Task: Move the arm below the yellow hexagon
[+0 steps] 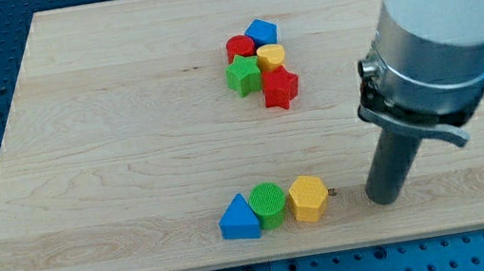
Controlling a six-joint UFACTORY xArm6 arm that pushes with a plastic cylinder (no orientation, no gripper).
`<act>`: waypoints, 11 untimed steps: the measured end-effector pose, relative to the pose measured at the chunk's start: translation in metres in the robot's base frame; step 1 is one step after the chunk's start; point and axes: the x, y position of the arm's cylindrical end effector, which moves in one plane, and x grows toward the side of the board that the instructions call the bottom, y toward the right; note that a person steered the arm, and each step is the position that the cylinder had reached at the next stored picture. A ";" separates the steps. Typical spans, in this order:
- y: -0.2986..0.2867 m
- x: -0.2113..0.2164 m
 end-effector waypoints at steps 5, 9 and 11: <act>-0.002 0.029; -0.066 0.029; -0.090 0.026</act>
